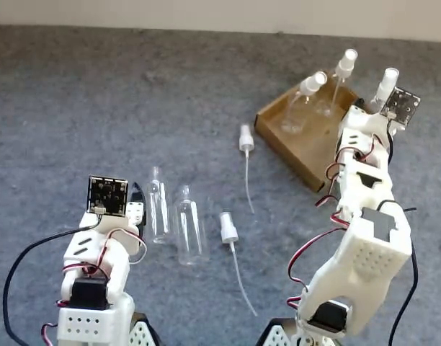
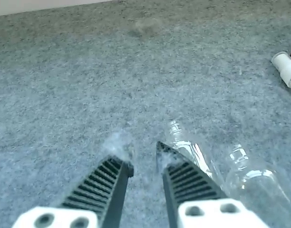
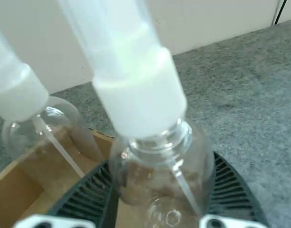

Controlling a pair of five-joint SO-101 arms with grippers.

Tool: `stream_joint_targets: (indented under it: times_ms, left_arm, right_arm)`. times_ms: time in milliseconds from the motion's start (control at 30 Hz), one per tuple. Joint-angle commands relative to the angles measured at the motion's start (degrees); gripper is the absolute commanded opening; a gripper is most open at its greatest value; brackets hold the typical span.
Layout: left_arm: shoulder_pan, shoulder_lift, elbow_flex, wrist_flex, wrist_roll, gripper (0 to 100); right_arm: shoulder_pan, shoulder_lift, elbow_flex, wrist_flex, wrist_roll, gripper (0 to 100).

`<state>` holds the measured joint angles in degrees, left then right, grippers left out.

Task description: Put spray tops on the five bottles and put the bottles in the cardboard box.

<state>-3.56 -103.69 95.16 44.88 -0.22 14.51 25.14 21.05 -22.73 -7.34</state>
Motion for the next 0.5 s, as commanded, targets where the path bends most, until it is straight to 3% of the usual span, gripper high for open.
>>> stream_joint_targets:
  times_ms: [0,467]
  left_arm:
    - [-0.48,-0.66,-0.22,-1.23,-0.53,5]
    - [-0.48,-0.66,-0.22,-1.23,-0.53,5]
  right_arm:
    - [-1.80,-0.75,-3.65,-1.54,-0.26,19.3]
    - [-1.89,-0.75,-3.30,-1.54,-0.26,19.3]
